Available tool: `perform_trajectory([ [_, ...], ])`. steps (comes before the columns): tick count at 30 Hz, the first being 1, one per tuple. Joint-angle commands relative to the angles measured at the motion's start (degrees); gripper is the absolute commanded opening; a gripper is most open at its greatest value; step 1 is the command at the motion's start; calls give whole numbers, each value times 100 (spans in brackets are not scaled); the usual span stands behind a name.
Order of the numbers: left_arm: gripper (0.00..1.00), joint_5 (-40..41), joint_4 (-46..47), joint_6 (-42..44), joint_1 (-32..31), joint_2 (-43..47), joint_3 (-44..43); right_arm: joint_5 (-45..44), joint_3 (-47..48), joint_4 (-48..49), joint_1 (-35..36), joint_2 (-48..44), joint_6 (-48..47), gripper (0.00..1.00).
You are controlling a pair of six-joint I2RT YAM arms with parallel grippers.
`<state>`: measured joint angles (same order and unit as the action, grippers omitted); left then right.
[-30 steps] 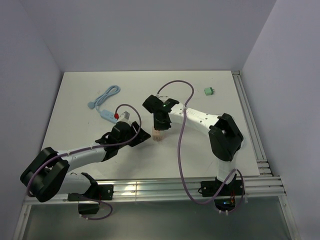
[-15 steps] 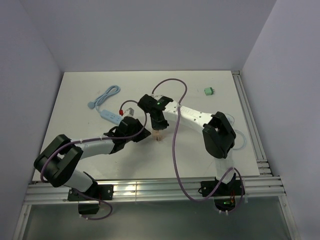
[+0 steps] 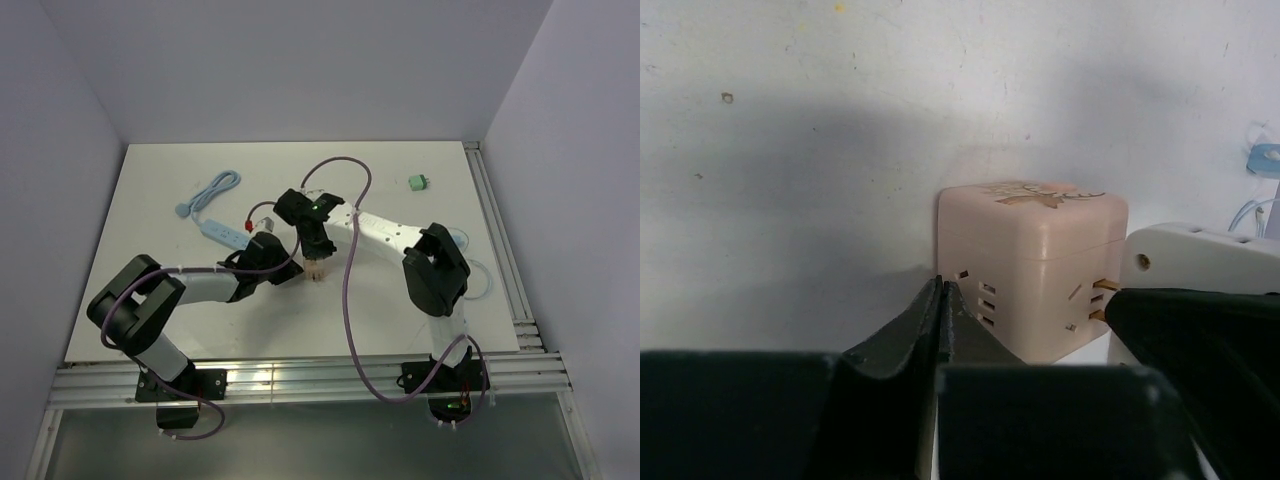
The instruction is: Insert the plug
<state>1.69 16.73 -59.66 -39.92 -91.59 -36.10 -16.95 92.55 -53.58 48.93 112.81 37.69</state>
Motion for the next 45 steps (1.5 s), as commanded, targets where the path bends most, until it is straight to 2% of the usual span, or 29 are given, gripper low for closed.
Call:
perform_trajectory([
  [1,7,-116,278,42,11,-113,-222,333,-509,391,108,452,203,0],
  [9,6,-125,304,77,20,-157,-266,289,-941,682,152,593,309,0],
  [16,5,-90,208,139,19,45,-170,-203,-748,621,21,-154,98,2],
  [19,5,-73,199,104,19,124,-82,-151,-555,612,-6,-312,2,16],
  [21,6,-47,147,95,20,185,-21,-72,-484,621,-6,-391,-42,28],
  [22,6,-29,137,95,20,273,-3,-45,-440,621,-15,-427,-60,41],
  [24,7,41,94,95,19,387,93,-45,-396,621,-6,-523,-86,52],
  [28,8,129,-55,130,20,677,147,-36,-186,568,-15,-655,-148,62],
  [33,8,173,-179,139,20,888,261,-63,-71,472,-6,-840,-148,63],
  [38,9,331,-310,156,20,1152,419,42,-448,629,-6,-1156,-113,61],
  [45,8,323,-276,112,20,1240,498,139,-765,805,-24,-1315,-139,52],
])
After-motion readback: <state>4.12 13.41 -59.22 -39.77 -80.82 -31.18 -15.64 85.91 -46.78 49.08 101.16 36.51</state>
